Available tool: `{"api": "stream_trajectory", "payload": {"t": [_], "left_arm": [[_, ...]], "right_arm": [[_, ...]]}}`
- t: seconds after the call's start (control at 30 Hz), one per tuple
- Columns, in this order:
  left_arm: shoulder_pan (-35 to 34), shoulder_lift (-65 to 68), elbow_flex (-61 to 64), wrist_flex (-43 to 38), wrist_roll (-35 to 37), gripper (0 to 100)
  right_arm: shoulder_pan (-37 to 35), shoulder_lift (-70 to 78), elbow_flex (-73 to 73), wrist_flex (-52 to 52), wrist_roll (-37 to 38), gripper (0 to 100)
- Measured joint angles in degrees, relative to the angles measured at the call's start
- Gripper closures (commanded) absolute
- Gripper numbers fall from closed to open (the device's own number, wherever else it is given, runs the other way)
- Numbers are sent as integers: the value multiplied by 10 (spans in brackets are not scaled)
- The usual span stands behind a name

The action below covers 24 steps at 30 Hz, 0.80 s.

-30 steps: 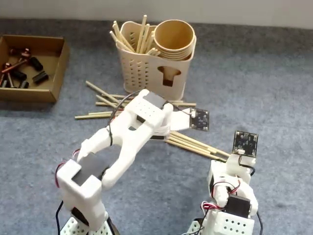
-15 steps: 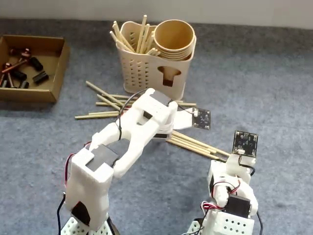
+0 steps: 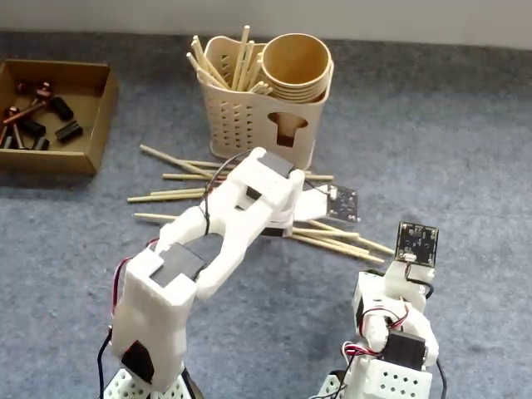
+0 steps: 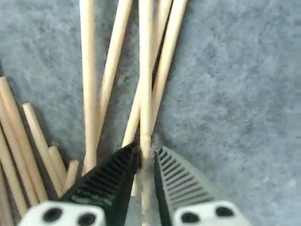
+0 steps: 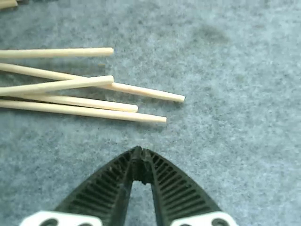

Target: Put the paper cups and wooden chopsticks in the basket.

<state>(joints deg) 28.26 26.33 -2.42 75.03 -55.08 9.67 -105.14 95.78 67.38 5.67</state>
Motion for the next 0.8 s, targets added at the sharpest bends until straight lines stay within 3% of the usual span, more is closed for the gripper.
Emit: {"api": "stream_trajectory", "payload": {"t": [0.37,0.8], "left_arm": [[-1,-57,0,73,2,993],[-1,-10,0,78,5,938]], "right_arm": [[0,0,0,0,0,993],[0,0,0,0,0,993]]}}
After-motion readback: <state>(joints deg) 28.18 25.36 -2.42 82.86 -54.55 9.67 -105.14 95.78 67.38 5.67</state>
